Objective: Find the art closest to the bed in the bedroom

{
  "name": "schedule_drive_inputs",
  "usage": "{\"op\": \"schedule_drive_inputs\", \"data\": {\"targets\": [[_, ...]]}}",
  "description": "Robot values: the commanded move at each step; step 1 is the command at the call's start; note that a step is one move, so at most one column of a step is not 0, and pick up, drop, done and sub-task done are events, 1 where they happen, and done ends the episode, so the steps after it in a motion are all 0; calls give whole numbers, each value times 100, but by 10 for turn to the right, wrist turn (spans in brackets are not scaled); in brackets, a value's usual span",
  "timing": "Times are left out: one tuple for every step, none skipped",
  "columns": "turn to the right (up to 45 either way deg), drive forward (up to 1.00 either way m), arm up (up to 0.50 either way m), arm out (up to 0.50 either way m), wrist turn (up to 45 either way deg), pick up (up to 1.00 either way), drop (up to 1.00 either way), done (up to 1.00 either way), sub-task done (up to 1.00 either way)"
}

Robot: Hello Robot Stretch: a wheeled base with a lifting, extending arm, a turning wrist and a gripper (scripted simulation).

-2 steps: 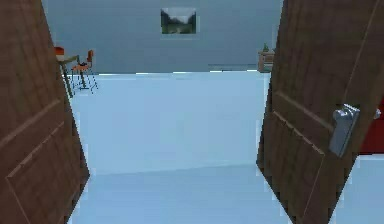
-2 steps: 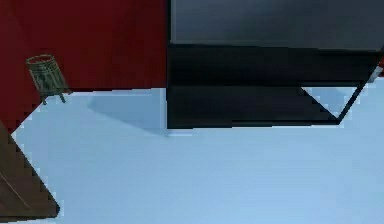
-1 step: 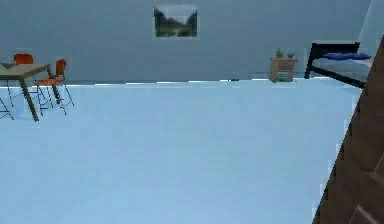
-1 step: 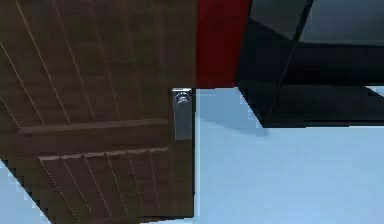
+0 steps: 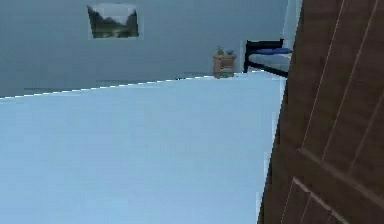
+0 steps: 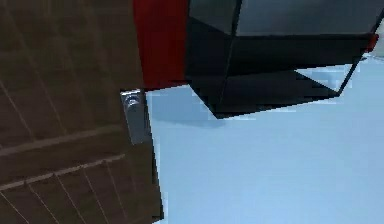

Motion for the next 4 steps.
{"op": "schedule_drive_inputs", "data": {"targets": [[0,15,0,0,0,0,0,0,0],[0,100,0,0,0,0,0,0,0],[60,0,0,0,0,0,0,0,0],[0,30,0,0,0,0,0,0,0]]}}
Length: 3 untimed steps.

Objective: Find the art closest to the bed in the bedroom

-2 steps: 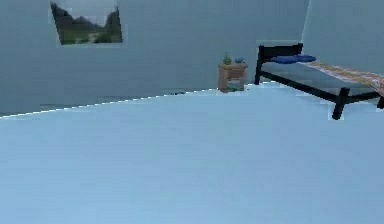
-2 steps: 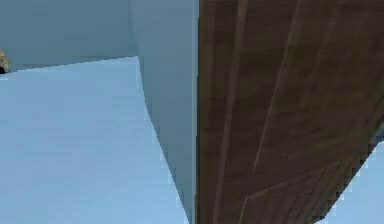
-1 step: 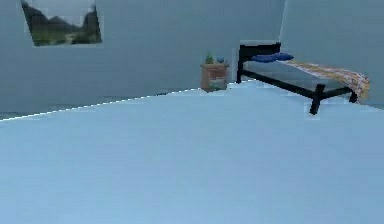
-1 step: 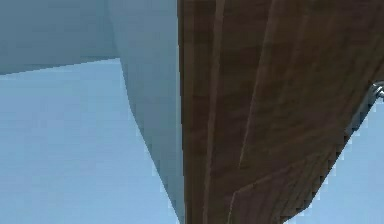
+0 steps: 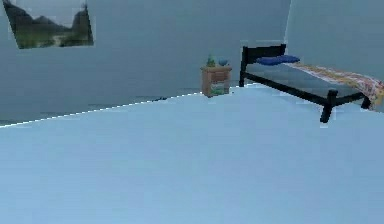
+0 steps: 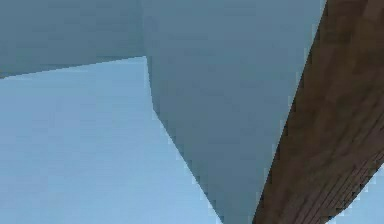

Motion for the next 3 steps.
{"op": "schedule_drive_inputs", "data": {"targets": [[420,0,0,0,0,0,0,0,0],[0,100,0,0,0,0,0,0,0],[0,100,0,0,0,0,0,0,0]]}}
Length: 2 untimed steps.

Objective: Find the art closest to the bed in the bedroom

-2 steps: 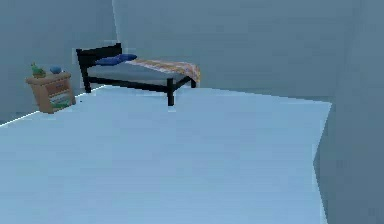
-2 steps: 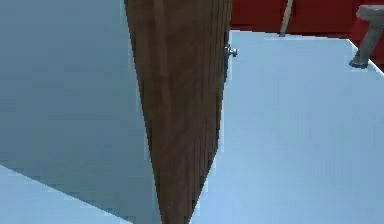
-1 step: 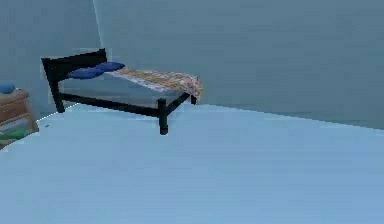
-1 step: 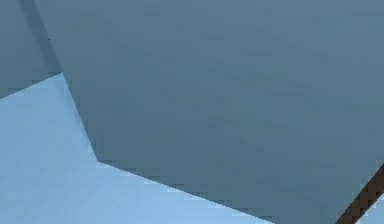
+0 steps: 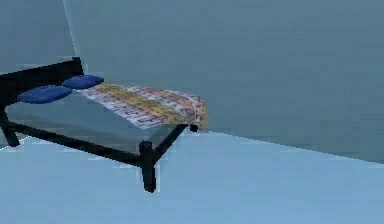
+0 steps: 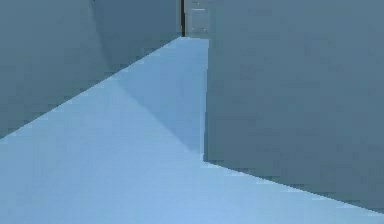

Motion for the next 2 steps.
{"op": "schedule_drive_inputs", "data": {"targets": [[0,65,0,0,0,0,0,0,0],[-450,0,0,0,0,0,0,0,0]]}}
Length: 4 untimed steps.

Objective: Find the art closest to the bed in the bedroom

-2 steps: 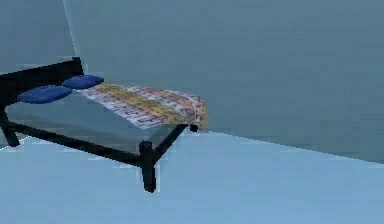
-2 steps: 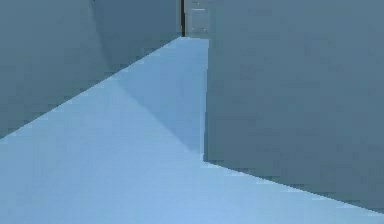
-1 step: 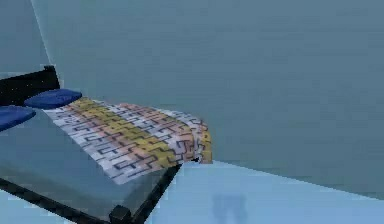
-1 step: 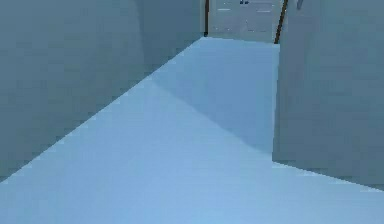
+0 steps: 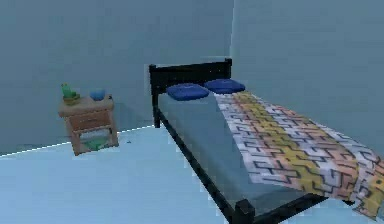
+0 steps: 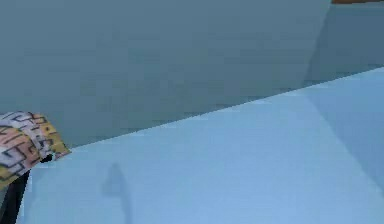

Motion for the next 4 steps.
{"op": "schedule_drive_inputs", "data": {"targets": [[-450,0,0,0,0,0,0,0,0],[-450,0,0,0,0,0,0,0,0],[-270,0,0,0,0,0,0,0,0],[0,100,0,0,0,0,0,0,0]]}}
